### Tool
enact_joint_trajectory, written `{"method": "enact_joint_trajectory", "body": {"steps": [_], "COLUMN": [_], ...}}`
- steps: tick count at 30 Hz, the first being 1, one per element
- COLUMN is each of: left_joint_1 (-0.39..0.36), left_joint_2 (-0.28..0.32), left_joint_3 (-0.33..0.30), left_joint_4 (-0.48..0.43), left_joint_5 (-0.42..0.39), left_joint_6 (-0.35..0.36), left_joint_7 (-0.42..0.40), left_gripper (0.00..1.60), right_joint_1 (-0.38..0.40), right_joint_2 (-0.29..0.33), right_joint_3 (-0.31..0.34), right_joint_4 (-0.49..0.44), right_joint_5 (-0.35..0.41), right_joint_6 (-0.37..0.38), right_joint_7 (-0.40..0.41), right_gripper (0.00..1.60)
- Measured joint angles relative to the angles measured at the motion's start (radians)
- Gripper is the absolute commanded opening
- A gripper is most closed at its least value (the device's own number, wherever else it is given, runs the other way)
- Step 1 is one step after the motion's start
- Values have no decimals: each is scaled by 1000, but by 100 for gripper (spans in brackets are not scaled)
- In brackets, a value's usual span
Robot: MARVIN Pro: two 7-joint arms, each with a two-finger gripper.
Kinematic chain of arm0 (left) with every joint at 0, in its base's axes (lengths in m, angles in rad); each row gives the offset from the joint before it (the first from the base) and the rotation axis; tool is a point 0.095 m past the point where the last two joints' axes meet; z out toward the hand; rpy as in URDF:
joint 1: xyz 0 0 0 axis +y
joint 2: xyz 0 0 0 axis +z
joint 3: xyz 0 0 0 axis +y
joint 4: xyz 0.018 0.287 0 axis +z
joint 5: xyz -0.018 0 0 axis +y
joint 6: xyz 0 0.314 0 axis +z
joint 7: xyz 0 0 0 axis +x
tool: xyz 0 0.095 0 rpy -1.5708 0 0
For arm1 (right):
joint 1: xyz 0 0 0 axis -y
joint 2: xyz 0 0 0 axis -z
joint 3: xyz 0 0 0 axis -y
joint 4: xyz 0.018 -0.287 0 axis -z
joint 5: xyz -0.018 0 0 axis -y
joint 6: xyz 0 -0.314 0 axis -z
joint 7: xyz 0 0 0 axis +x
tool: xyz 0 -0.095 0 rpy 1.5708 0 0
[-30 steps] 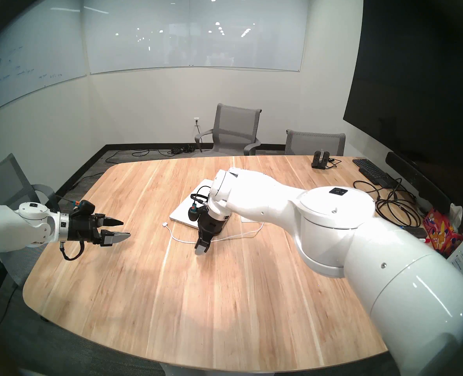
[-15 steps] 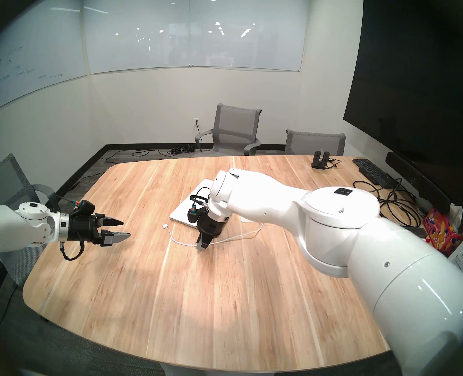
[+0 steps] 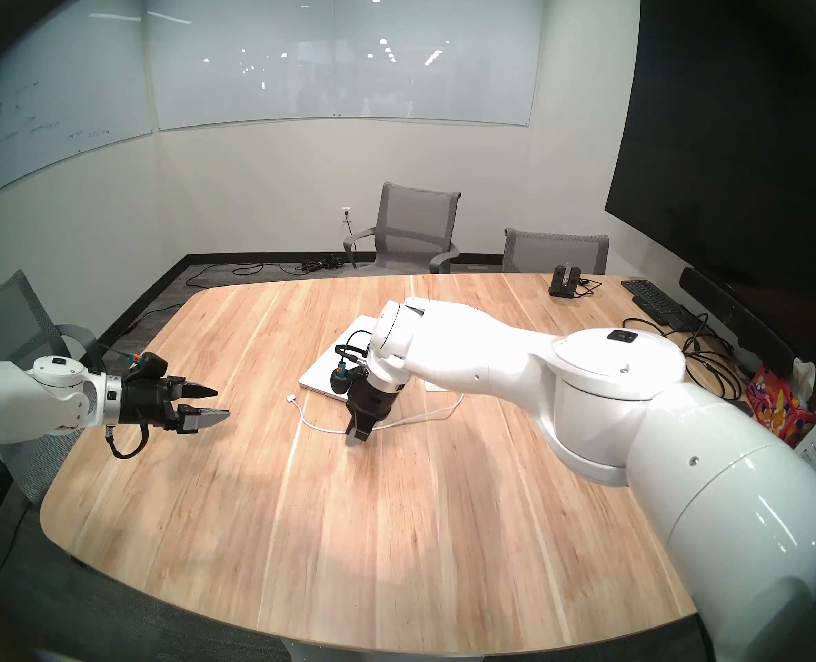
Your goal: Plug the charging cable into the port of a MacBook
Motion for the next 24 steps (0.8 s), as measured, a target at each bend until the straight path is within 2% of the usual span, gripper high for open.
{"method": "enact_joint_trajectory", "body": {"steps": [10,21,24], "left_joint_1": [0,0,0], "left_joint_2": [0,0,0], "left_joint_3": [0,0,0], "left_joint_4": [0,0,0], "left_joint_5": [0,0,0], "left_joint_6": [0,0,0], "left_joint_7": [0,0,0], "left_gripper": [160,160,160], "right_joint_1": [3,1,1], "right_joint_2": [13,-29,-42], "right_joint_3": [5,3,1], "right_joint_4": [-13,82,106], "right_joint_5": [0,-4,-8], "right_joint_6": [14,0,-9], "right_joint_7": [-12,-20,-11], "right_gripper": [104,104,113]}}
